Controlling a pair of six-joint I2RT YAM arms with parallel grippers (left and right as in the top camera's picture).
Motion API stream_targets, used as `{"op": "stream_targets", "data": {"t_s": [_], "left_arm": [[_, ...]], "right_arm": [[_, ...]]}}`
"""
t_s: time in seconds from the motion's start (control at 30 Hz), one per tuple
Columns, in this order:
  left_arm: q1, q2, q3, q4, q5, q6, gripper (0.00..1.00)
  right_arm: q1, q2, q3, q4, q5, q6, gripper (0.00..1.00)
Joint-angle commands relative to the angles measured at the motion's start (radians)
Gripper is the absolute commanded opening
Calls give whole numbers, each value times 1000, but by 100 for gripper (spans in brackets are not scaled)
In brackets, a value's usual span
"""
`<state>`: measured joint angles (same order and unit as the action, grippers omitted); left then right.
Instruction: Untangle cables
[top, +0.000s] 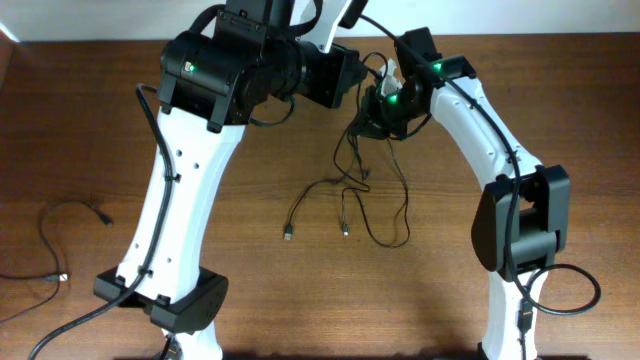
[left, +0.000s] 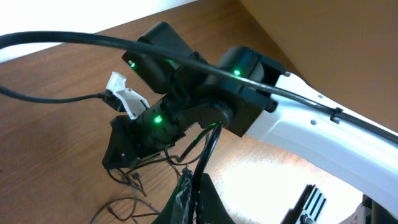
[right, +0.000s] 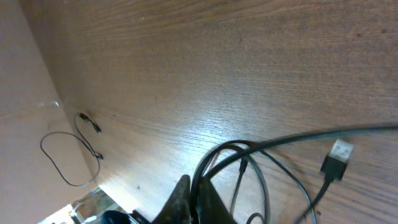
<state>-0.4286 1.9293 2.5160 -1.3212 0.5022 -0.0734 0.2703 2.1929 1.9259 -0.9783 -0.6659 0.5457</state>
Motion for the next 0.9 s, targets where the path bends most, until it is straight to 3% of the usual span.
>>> {"op": "stream_targets", "data": {"t_s": [0.0, 0.17, 0.37, 0.47, 0.7, 0.77, 0.87], "left_arm": [[4, -34, 5, 2, 18, -13, 0], [4, -34, 5, 2, -27, -13, 0], [4, -16, -21, -32, -320, -13, 0], [9, 33, -70, -31, -344, -16, 0], [13, 173, -83, -16, -364, -16, 0], [30, 211, -83, -34, -567, -16, 0], [140, 220, -83, -72, -653, -17, 0]], "right_arm": [[2, 13, -10, 3, 6, -14, 4], [-64, -69, -9, -52, 0, -163, 4], [-220, -377, -7, -117, -63, -326, 4], [-270, -557, -7, -137, -51, -330, 4], [-385, -787, -7, -183, -29, -329, 4], [-432, -801, -7, -213, -29, -329, 4], [-595, -799, -7, -282, -29, -356, 4]]}}
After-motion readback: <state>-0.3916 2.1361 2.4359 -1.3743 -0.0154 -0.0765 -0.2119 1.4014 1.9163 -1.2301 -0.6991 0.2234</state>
